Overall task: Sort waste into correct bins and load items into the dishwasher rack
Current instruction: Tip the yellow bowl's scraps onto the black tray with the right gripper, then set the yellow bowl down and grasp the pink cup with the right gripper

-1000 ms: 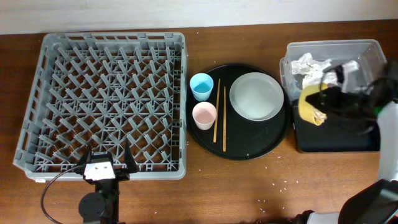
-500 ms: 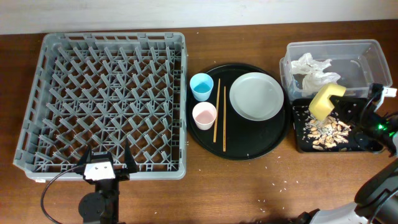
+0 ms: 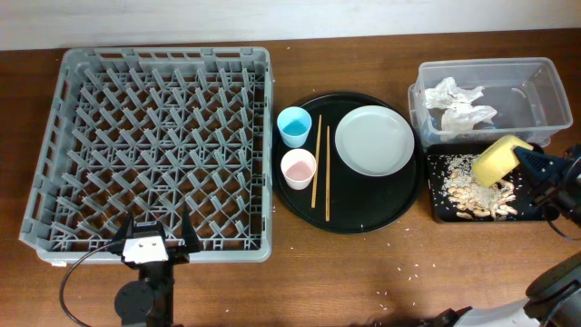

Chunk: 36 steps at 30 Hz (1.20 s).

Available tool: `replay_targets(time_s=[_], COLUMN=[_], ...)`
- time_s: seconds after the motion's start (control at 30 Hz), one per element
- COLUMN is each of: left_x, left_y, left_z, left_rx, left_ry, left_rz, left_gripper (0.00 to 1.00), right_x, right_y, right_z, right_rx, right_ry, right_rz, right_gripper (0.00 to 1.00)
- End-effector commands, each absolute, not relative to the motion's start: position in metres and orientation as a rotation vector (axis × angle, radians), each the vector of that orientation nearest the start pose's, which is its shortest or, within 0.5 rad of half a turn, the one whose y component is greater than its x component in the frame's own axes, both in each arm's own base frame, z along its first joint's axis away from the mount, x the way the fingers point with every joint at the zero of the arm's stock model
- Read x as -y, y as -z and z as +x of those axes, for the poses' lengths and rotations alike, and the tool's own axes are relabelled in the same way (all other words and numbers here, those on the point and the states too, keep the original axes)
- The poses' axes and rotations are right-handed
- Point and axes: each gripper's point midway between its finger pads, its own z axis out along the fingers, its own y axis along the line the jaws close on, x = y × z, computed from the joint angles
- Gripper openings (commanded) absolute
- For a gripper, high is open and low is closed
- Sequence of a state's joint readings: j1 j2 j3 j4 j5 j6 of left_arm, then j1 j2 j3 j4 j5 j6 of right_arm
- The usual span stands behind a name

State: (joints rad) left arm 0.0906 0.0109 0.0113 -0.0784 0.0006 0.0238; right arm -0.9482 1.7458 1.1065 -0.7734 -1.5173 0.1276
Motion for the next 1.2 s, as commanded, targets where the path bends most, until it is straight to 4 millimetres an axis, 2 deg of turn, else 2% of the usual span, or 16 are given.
replay_targets(time_s=[0.0, 0.13, 0.23, 0.33, 0.4, 0.47, 0.6, 0.63, 0.7, 0.73, 0.8, 0.9, 0.97, 1.0, 1.03, 1.17], left_x=[-0.021, -0.021, -0.021, -0.021, -0.021, -0.021, -0.021, -0.021, -0.021, -0.021, -0.021, -0.021, -0.021, -0.021, -0.021, -0.021], left_y=[-0.156, -0.156, -0.156, -0.156, -0.156, -0.156, -0.156, -0.156, -0.156, -0.156, -0.156, -0.156, -0.156, -0.156, -0.156, -0.156], left_z=[0.245, 0.245, 0.245, 0.245, 0.245, 0.245, 0.245, 0.245, 0.245, 0.245, 0.245, 0.245, 0.245, 0.245, 0.245, 0.245], left_rx=[-1.652, -1.652, -1.652, -1.652, -1.652, -1.652, -1.652, -1.652, -1.652, -1.652, -1.652, -1.652, -1.652, -1.652, -1.652, -1.652], left_ry=[-0.094, -0.094, -0.094, -0.094, -0.094, -0.094, -0.094, -0.094, -0.094, -0.094, -0.094, -0.094, -0.094, -0.094, -0.094, -0.094], left_rz=[-0.036, -0.037, -0.037, -0.036, -0.036, -0.037, -0.036, -0.036, -0.036, -0.036, -0.037, -0.037, -0.037, -0.036, -0.036, -0.037], left_gripper=[1.00, 1.00, 1.00, 1.00, 1.00, 1.00, 1.00, 1.00, 1.00, 1.00, 1.00, 1.00, 1.00, 1.00, 1.00, 1.00], right_x=[0.144, 0.084, -0.011, -0.067, -0.088, -0.100, -0.141, -0.143, -0.143, -0.143, -0.145, -0.167, -0.186, -0.197, -0.202, -0.205], right_y=[-0.202, -0.229, -0.228, -0.188, -0.145, -0.121, -0.071, -0.056, -0.046, -0.048, -0.059, -0.105, -0.147, -0.164, -0.169, -0.147], right_z=[0.319, 0.321, 0.319, 0.312, 0.305, 0.303, 0.299, 0.298, 0.299, 0.300, 0.308, 0.329, 0.347, 0.355, 0.359, 0.360], right_rx=[-1.683, -1.861, -2.199, -2.527, -2.755, -2.826, -2.910, -2.944, -2.977, -2.977, -2.956, -2.893, -2.808, -2.761, -2.739, -2.809], right_ry=[-1.616, -1.525, -1.357, -1.040, -0.611, -0.315, -0.134, -0.097, -0.079, -0.078, -0.087, -0.215, -0.329, -0.398, -0.433, -0.457], right_rz=[0.807, 0.597, 0.322, 0.158, 0.077, 0.002, -0.242, -0.261, -0.264, -0.262, -0.259, -0.266, -0.276, -0.281, -0.258, -0.136], right_gripper=[0.04, 0.04, 0.04, 0.04, 0.04, 0.04, 0.04, 0.04, 0.04, 0.05, 0.26, 0.42, 0.70, 0.72, 0.72, 0.65])
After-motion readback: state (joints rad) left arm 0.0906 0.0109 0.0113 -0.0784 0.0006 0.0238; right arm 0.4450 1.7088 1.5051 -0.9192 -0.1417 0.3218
